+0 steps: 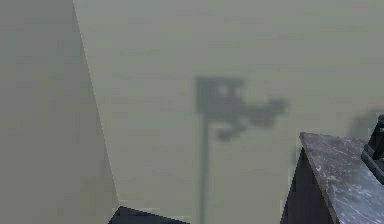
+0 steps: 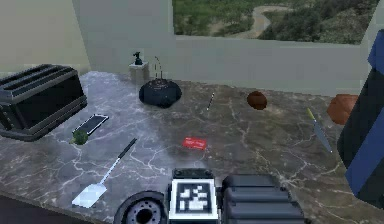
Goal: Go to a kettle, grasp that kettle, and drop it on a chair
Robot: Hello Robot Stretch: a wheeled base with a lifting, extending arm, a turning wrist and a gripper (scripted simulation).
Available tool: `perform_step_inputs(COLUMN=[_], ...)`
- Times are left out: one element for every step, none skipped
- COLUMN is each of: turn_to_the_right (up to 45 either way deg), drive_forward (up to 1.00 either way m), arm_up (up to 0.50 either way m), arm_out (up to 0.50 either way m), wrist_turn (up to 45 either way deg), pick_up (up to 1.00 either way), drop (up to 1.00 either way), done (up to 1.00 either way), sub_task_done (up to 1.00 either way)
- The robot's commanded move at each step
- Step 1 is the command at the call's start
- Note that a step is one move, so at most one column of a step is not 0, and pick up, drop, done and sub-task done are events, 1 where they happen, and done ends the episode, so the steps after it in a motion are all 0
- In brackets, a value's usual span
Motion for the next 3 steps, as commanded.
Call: perform_step_inputs(turn_to_the_right=[0.0,0.0,0.0], drive_forward=[0.00,0.00,0.00], arm_up=[0.00,0.00,0.00], arm_out=[0.48,0.00,0.00], wrist_turn=[0.0,45.0,45.0], pick_up=[0.00,0.00,0.00], drop=[0.00,0.00,0.00], done=[0.00,0.00,0.00], sub_task_done=[0.00,0.00,0.00])
